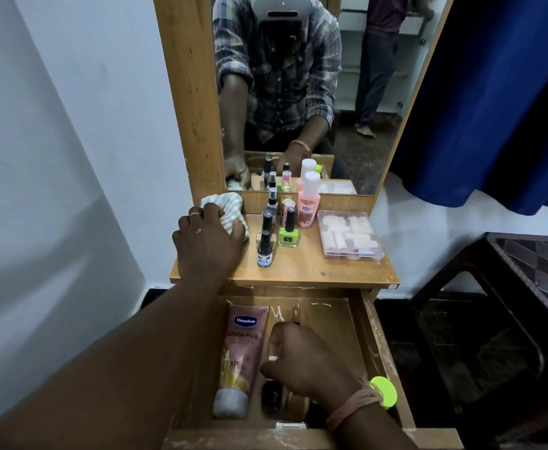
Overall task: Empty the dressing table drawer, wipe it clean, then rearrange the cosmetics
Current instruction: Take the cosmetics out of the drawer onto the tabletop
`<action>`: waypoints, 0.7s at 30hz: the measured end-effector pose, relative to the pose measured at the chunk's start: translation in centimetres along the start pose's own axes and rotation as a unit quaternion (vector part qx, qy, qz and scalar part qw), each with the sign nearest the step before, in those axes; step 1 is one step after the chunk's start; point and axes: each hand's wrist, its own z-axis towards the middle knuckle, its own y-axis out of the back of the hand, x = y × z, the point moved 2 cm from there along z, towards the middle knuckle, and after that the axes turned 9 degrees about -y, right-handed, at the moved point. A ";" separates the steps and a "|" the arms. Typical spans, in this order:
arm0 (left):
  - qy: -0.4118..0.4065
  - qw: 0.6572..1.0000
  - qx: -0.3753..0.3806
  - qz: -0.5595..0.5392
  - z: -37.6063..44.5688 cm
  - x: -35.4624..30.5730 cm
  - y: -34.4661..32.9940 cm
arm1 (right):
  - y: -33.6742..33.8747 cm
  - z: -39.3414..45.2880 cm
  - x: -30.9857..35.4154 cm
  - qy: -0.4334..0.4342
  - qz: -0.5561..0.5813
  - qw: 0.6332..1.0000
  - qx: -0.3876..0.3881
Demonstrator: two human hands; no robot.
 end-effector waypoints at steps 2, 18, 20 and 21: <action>0.004 1.000 0.003 0.000 0.0 0.0 0.0 | 0.9 -0.4 -0.5 -0.010 0.081 0.997 0.002; 0.010 1.000 0.008 -0.008 0.1 -0.1 0.2 | 10.1 4.0 3.8 0.161 0.093 0.914 -0.360; 0.012 1.000 0.007 -0.006 0.1 -0.1 0.3 | 9.7 4.5 3.8 0.159 0.086 0.914 -0.364; 0.012 1.000 0.008 -0.007 0.1 -0.1 0.2 | 9.6 4.7 3.8 0.159 0.087 0.912 -0.368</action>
